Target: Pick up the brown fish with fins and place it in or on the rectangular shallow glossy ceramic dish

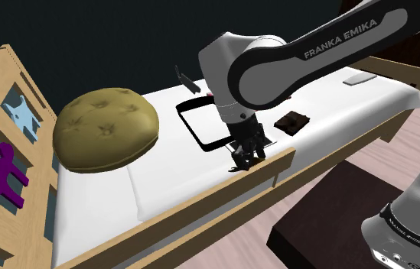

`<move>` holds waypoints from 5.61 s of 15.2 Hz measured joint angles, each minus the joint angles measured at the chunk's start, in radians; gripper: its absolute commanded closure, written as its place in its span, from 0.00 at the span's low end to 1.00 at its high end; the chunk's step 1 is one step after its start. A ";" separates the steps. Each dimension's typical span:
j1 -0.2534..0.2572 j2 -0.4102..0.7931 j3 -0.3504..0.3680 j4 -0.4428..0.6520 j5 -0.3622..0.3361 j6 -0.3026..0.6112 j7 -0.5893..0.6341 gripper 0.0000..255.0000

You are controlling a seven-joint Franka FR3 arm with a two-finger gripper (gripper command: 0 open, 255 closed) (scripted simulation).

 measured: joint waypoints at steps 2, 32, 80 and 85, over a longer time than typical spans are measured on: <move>0.000 -0.003 0.000 0.003 0.001 -0.006 -0.001 1.00; 0.039 -0.296 -0.172 -0.333 0.398 0.327 -0.620 0.00; -0.058 0.116 -0.270 0.373 0.196 0.000 -0.617 1.00; -0.064 0.318 -0.289 0.640 0.143 -0.076 -0.625 1.00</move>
